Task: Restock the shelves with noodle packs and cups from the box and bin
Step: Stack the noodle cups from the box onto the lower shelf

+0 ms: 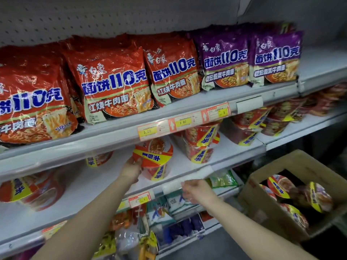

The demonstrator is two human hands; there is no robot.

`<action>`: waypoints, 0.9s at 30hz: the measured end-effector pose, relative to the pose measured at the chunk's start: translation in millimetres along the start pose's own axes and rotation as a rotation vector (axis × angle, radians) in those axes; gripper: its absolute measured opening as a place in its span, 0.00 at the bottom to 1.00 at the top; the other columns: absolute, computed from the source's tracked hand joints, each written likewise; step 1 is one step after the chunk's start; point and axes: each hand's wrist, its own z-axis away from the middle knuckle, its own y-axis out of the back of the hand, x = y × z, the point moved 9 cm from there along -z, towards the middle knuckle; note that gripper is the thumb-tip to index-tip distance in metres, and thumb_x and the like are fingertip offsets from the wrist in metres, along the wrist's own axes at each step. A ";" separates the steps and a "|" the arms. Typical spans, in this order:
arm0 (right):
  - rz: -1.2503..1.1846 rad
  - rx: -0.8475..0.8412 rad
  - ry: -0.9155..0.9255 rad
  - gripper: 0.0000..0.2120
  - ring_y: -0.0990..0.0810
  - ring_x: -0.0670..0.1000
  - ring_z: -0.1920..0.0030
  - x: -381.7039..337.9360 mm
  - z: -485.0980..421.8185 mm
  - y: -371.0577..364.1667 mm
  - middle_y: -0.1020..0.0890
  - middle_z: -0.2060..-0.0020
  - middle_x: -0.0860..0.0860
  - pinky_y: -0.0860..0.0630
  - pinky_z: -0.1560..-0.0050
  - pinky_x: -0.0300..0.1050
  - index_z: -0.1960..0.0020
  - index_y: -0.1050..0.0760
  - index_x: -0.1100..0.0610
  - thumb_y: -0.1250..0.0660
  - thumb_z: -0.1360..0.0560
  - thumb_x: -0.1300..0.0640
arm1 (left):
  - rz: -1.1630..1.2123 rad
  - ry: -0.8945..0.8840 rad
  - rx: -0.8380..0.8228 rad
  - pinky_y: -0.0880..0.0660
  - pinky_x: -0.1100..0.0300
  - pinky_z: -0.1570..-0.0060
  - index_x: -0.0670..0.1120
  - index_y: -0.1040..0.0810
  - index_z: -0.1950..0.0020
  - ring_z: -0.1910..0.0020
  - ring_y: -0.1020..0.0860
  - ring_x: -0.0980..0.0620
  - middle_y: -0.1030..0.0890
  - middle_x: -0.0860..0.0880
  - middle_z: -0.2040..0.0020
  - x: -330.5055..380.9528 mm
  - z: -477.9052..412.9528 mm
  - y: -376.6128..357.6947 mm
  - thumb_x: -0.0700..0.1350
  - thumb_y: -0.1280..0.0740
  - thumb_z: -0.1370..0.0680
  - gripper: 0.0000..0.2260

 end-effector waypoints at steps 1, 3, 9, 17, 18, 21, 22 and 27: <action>0.001 0.012 -0.016 0.09 0.18 0.45 0.61 8.6 9.5 7.7 0.19 0.53 0.52 0.28 0.67 0.33 0.43 0.24 0.58 0.34 0.20 0.54 | 0.019 0.004 0.012 0.24 0.43 0.44 0.48 0.28 0.34 0.44 0.22 0.41 0.20 0.45 0.45 1.1 -1.0 -1.4 0.54 0.43 0.16 0.15; -0.048 0.048 -0.051 0.10 0.19 0.48 0.56 22.3 27.7 22.5 0.20 0.51 0.55 0.26 0.66 0.30 0.43 0.24 0.60 0.36 0.19 0.55 | 0.056 0.005 0.044 0.25 0.44 0.43 0.46 0.29 0.35 0.44 0.22 0.40 0.21 0.43 0.44 3.7 -2.6 -5.0 0.54 0.45 0.15 0.15; -0.046 0.152 -0.100 0.15 0.17 0.55 0.48 65.2 68.0 72.1 0.18 0.45 0.59 0.29 0.69 0.29 0.37 0.24 0.62 0.37 0.19 0.54 | 0.116 0.091 0.370 0.28 0.43 0.37 0.35 0.31 0.31 0.37 0.26 0.32 0.26 0.34 0.34 -28.8 24.4 -7.6 0.56 0.37 0.20 0.28; -0.022 0.317 -0.168 0.09 0.27 0.48 0.66 131.8 80.7 175.0 0.23 0.64 0.52 0.33 0.72 0.33 0.47 0.20 0.59 0.34 0.20 0.55 | -0.033 0.065 0.076 0.22 0.42 0.47 0.36 0.25 0.45 0.53 0.19 0.36 0.19 0.34 0.54 -128.6 77.0 -150.6 0.61 0.29 0.38 0.34; -0.021 0.328 -0.186 0.07 0.26 0.48 0.67 140.5 81.7 189.1 0.22 0.64 0.52 0.34 0.72 0.34 0.51 0.20 0.57 0.34 0.21 0.55 | -0.042 0.072 0.015 0.22 0.44 0.47 0.36 0.27 0.42 0.53 0.20 0.36 0.20 0.33 0.54 -121.7 90.0 -171.6 0.61 0.29 0.37 0.35; 0.004 0.373 -0.225 0.09 0.28 0.47 0.71 163.5 85.8 237.4 0.22 0.67 0.51 0.37 0.76 0.34 0.59 0.21 0.55 0.33 0.22 0.53 | -0.039 0.065 -0.173 0.27 0.57 0.62 0.38 0.34 0.37 0.66 0.22 0.48 0.23 0.41 0.64 -69.0 145.2 -227.7 0.45 0.28 0.24 0.22; 0.021 0.385 -0.234 0.10 0.29 0.47 0.72 168.6 88.2 254.9 0.23 0.69 0.51 0.38 0.77 0.35 0.60 0.22 0.55 0.33 0.22 0.53 | -0.064 0.056 -0.215 0.30 0.58 0.64 0.38 0.34 0.37 0.69 0.24 0.52 0.24 0.44 0.66 -61.0 150.4 -247.8 0.42 0.30 0.22 0.19; 0.036 0.430 -0.278 0.11 0.23 0.54 0.68 193.7 95.1 351.3 0.21 0.71 0.55 0.30 0.67 0.42 0.57 0.19 0.63 0.35 0.22 0.59 | -0.111 0.028 -0.346 0.32 0.57 0.58 0.41 0.33 0.35 0.59 0.26 0.52 0.26 0.50 0.57 -19.8 160.8 -342.9 0.43 0.31 0.21 0.18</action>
